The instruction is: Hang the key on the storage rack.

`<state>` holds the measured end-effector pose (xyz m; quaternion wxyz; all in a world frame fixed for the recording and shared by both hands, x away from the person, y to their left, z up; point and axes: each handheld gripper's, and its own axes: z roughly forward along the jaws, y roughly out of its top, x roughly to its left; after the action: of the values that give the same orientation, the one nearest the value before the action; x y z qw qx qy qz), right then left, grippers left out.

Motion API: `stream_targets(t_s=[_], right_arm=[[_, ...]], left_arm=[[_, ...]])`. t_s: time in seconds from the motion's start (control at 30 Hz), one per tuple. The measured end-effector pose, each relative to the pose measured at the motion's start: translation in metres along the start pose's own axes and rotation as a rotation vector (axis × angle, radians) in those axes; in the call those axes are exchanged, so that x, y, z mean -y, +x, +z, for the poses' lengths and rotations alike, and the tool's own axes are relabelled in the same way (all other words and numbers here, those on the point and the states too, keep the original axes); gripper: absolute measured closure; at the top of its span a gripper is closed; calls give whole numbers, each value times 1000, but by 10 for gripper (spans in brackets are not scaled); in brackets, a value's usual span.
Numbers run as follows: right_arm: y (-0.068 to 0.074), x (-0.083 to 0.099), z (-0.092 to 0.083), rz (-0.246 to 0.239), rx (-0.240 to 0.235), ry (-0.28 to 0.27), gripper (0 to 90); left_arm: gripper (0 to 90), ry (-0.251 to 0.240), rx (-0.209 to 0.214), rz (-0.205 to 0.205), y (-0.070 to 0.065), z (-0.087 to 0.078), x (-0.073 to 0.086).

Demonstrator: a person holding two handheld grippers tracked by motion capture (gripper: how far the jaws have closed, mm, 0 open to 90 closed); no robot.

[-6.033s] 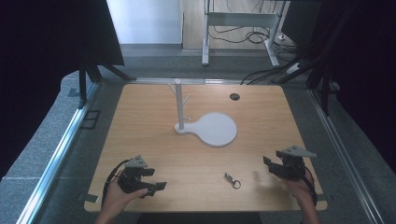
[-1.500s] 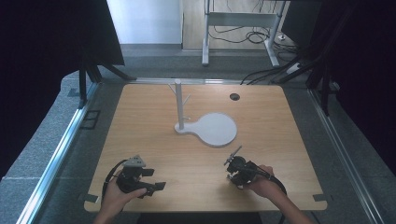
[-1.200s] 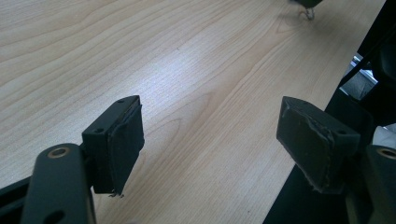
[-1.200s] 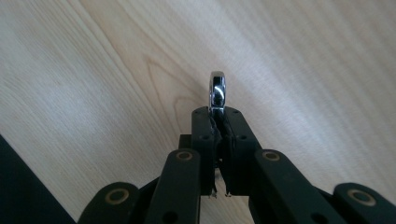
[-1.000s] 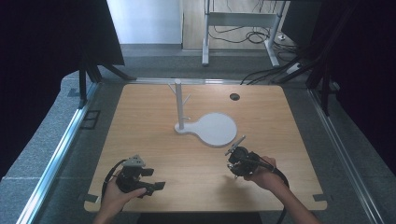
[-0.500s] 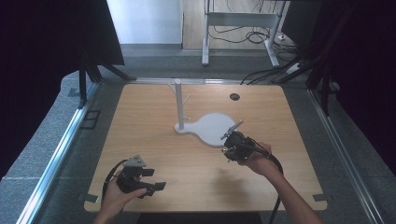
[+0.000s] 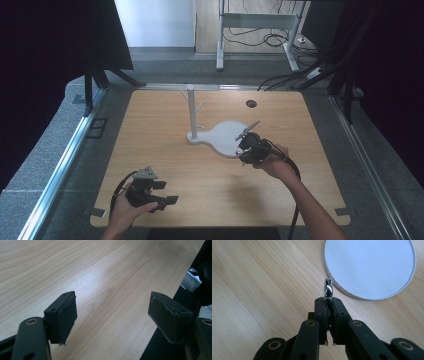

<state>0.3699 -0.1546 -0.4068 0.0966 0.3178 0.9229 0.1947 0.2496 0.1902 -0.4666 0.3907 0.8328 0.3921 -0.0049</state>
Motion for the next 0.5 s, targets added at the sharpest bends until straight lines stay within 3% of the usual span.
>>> stream_targets(t_s=[0.5], right_arm=[[-15,-27,8,27,-10,-20,842]], left_arm=[[235,4,2,-3,1,1,1]])
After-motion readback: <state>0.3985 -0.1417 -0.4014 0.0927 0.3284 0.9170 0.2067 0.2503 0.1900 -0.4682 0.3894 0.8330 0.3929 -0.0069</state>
